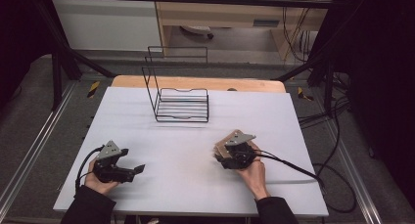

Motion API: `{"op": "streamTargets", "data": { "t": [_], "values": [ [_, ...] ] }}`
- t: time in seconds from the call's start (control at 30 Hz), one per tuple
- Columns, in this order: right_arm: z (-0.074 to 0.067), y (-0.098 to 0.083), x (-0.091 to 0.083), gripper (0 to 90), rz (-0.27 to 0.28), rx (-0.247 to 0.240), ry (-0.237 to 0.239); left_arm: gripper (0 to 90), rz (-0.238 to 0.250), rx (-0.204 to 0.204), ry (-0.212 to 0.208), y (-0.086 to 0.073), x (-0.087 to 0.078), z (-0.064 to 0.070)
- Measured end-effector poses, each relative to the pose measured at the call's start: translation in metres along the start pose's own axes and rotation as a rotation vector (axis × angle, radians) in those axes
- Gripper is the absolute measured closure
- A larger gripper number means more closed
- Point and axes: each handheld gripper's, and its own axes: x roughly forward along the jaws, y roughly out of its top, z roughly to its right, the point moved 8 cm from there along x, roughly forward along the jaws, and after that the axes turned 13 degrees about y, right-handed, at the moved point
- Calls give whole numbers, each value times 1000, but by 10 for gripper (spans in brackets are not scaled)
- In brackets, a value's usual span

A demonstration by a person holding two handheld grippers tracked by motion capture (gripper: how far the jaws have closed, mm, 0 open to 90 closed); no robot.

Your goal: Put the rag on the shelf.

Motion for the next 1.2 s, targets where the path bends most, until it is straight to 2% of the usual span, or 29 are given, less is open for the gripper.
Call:
{"op": "streamTargets", "data": {
  "t": [0.13,0.2,0.3,0.53,0.6,0.63,0.67,0.7,0.83,0.93,1.1,1.2],
  "values": [
    [5,0,8,424,-16,-7,-33,77,2,0,1,0,0,0],
    [9,0,10,499,-31,-30,-63,77,3,0,1,1,0,0],
    [14,2,9,588,-34,-26,-84,77,2,1,1,1,0,0],
    [13,3,9,594,-32,-23,-63,77,1,-1,-1,0,0,1],
    [12,6,8,585,-17,-12,-41,77,-1,-2,-1,0,0,1],
    [7,8,9,561,8,4,-4,77,0,-2,-2,0,0,1],
    [7,8,9,561,8,4,-4,77,0,-1,-2,0,0,1],
    [6,6,11,542,-26,-16,-19,77,1,0,-1,0,0,1],
    [7,4,16,545,-43,-55,-48,77,0,2,-1,0,0,1],
    [12,5,16,638,-43,-32,-63,77,0,1,-1,0,0,1],
    [14,6,16,670,-46,-19,-77,77,0,2,-1,0,0,1],
    [14,6,16,746,-58,-4,-91,77,-1,4,-2,0,0,2]
  ]
}}
